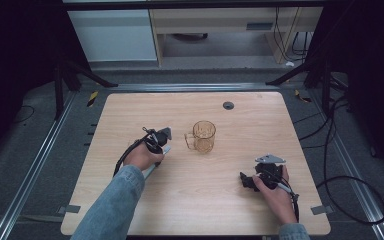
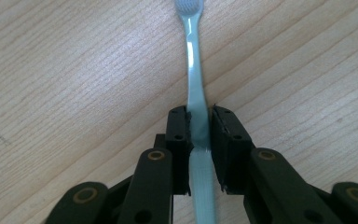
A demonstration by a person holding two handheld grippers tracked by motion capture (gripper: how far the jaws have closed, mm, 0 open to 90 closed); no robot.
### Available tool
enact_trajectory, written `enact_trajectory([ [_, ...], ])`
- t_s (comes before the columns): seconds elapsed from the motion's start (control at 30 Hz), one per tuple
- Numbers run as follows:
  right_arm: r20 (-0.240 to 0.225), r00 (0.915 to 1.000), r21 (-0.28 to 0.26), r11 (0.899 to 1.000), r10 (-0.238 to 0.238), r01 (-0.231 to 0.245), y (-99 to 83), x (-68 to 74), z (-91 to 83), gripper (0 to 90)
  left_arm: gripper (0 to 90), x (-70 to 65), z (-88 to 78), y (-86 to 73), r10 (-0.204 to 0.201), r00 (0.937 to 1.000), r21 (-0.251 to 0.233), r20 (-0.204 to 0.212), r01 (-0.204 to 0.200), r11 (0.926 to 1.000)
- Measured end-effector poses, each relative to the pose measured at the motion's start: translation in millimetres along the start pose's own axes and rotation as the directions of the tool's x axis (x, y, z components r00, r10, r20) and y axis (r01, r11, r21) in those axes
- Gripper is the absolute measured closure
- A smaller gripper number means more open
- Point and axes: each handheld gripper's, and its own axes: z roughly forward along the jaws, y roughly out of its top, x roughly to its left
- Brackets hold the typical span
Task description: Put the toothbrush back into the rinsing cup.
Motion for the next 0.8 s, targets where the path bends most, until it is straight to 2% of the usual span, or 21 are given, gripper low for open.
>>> enact_trajectory([
  [0.23, 0.000, 1.0000, 0.000, 1.000, 0.001, -0.001, 0.0, 0.0, 0.0, 0.6, 78.5, 3.7, 0.0, -1.1, -0.009, 0.9997, -0.009, 0.025, 0.009, 0.9999],
  [0.5, -0.001, 1.0000, 0.000, 1.000, 0.000, 0.000, 0.0, 0.0, 0.0, 0.6, 78.9, 13.3, -6.4, -8.0, -0.032, 0.9986, -0.061, 0.042, 0.035, 0.9976],
  [0.6, -0.001, 1.0000, 0.000, 1.000, 0.001, -0.001, 0.0, 0.0, 0.0, 0.6, 78.8, 20.8, -17.7, -11.9, -0.037, 0.9979, -0.105, 0.053, 0.042, 0.9936],
  [0.63, -0.001, 1.0000, 0.000, 1.000, 0.001, -0.001, 0.0, 0.0, 0.0, 0.6, 78.8, 20.8, -17.7, -11.9, -0.037, 0.9979, -0.105, 0.053, 0.042, 0.9936],
  [0.67, 0.000, 1.0000, 0.001, 1.000, 0.001, -0.001, 0.0, 0.0, -0.1, 0.6, 78.9, 24.5, -22.8, -14.3, -0.043, 0.9972, -0.137, 0.061, 0.051, 0.9893],
  [0.7, 0.000, 1.0000, 0.001, 1.000, 0.001, -0.001, 0.0, 0.0, -0.1, 0.6, 78.8, 24.5, -22.8, -14.3, -0.043, 0.9972, -0.137, 0.061, 0.051, 0.9893],
  [0.8, -0.001, 1.0000, 0.000, 1.000, 0.000, 0.000, 0.0, 0.0, 0.0, 0.6, 78.9, 30.1, -28.1, -17.7, -0.046, 0.9961, -0.172, 0.076, 0.059, 0.9833],
])
